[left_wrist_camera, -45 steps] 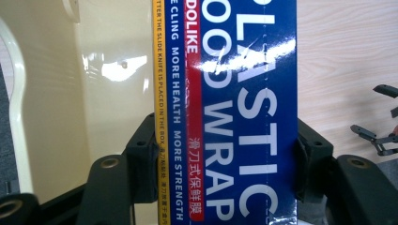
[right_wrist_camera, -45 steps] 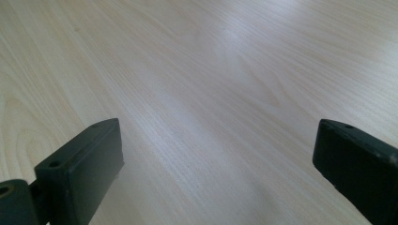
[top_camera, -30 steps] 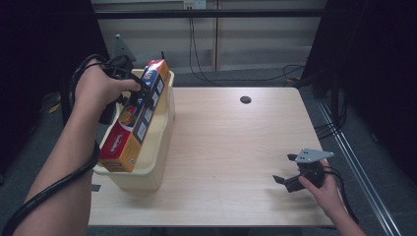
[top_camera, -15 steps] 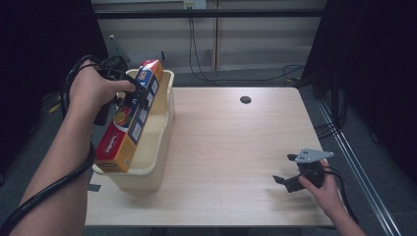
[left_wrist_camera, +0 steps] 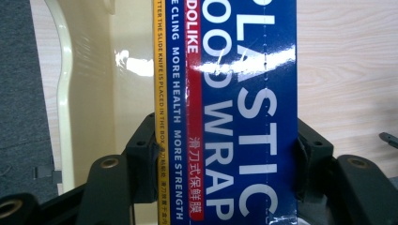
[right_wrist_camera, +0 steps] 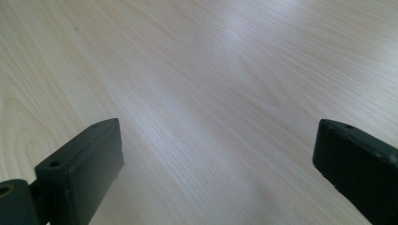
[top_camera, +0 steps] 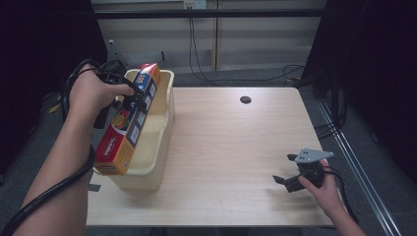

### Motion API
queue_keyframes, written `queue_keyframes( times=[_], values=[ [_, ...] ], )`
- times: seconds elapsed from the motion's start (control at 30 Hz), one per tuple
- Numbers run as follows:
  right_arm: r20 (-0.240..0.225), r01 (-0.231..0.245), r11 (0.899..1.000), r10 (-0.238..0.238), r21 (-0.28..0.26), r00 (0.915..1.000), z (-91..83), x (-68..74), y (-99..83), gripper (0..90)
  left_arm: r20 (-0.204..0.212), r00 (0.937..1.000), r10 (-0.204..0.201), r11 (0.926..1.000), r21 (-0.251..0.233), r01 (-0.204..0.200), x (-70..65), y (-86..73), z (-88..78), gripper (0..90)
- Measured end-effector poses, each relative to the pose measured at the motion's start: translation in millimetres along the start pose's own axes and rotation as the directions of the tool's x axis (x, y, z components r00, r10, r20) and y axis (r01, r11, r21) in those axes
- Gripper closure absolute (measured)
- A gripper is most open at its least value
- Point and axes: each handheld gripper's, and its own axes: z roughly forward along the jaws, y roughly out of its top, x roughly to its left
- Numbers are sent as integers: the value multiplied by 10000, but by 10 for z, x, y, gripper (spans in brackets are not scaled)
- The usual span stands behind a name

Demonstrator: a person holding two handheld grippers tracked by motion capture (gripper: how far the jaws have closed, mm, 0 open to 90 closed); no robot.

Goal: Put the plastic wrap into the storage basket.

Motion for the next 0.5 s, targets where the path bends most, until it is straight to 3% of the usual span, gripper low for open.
queue_keyframes(
  times=[0.5],
  values=[
    [-69,-4,10000,4,-94,10000,-5,0,3,19,37,10000,-7,9998,202,6,62,-19,136,402]
  ],
)
